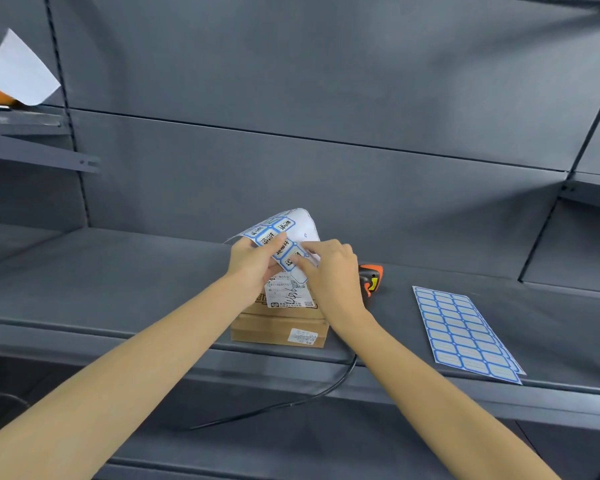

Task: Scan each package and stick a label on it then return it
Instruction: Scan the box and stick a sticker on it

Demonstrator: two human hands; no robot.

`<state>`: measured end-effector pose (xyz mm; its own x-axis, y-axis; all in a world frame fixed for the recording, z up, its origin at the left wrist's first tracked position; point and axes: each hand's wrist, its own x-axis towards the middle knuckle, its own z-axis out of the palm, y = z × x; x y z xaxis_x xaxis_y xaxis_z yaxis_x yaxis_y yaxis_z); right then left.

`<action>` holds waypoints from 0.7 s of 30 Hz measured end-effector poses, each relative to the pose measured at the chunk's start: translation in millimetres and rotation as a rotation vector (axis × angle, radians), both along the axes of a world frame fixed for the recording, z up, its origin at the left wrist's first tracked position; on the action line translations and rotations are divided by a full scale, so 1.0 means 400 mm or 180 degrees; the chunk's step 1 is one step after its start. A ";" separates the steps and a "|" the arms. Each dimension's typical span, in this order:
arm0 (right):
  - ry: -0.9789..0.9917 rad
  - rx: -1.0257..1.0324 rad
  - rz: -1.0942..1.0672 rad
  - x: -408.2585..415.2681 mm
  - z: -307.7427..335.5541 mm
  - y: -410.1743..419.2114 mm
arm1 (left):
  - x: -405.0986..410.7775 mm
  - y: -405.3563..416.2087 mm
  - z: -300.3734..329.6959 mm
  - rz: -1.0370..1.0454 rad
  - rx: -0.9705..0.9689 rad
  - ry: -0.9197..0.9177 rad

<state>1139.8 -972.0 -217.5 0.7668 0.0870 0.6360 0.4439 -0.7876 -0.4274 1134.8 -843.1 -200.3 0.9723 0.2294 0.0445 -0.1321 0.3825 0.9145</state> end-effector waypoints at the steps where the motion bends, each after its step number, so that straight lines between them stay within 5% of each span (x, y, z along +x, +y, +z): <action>1: -0.0018 0.0055 0.0000 -0.001 -0.002 0.000 | 0.000 -0.002 0.000 -0.0003 0.0012 0.0006; 21: -0.0414 0.0431 -0.0175 -0.008 -0.035 0.020 | 0.000 -0.024 -0.003 0.0178 -0.0223 -0.0015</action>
<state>1136.5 -964.2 -231.3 0.6786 -0.0459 0.7331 0.4602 -0.7513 -0.4730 1135.0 -852.8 -201.7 0.9577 0.2861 0.0311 -0.1594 0.4373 0.8851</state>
